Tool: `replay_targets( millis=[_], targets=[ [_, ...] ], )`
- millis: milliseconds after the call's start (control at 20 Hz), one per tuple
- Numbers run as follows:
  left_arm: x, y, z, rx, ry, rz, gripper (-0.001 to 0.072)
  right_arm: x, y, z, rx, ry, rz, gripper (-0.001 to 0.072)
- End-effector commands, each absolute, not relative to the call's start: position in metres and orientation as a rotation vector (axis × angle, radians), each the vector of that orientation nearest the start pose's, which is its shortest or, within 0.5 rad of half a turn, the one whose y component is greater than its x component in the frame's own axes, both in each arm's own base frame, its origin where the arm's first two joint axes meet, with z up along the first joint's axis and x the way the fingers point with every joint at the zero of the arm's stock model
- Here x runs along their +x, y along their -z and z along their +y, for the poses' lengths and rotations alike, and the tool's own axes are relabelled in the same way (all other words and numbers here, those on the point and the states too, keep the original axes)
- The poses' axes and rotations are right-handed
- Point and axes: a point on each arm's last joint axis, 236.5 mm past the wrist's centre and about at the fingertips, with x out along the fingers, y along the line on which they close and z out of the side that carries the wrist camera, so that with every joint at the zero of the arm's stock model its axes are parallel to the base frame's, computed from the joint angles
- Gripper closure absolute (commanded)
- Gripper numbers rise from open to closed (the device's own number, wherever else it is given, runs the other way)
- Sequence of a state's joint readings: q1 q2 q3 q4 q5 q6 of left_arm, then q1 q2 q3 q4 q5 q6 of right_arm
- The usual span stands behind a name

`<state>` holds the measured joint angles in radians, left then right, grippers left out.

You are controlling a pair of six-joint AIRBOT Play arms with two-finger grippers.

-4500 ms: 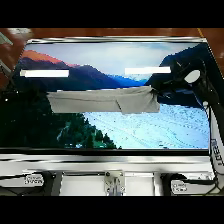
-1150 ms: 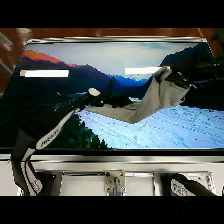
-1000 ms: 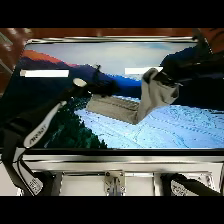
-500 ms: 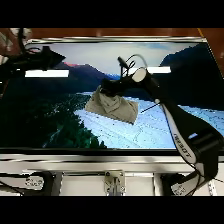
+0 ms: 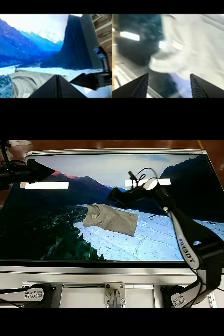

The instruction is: Fold the shirts.

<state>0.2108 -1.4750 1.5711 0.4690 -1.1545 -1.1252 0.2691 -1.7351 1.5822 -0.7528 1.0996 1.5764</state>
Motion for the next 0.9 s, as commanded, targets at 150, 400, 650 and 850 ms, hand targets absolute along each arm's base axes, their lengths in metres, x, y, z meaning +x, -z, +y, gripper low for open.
replay_targets(
  millis=[150, 400, 650, 850],
  targets=[
    [0.499, -0.198, -0.09, -0.594, 0.65, 0.684, 0.0671, 0.372, 0.036, 0.104, 0.298, -0.163, 1.71, 0.003],
    [0.498, -0.198, -0.091, -0.594, 0.652, 0.686, 0.0671, 0.377, 0.099, 0.158, 0.568, -0.247, 1.68, 0.003],
    [0.499, -0.198, -0.09, -0.623, 0.64, 0.694, 0.0671, 0.402, 0.111, 0.199, 0.802, -0.341, 1.62, 0.0133],
    [0.499, -0.198, -0.091, -0.637, 0.636, 0.701, 0.0671, 0.41, 0.103, 0.2, 0.766, -0.405, 1.566, 0.0655]
  ],
)
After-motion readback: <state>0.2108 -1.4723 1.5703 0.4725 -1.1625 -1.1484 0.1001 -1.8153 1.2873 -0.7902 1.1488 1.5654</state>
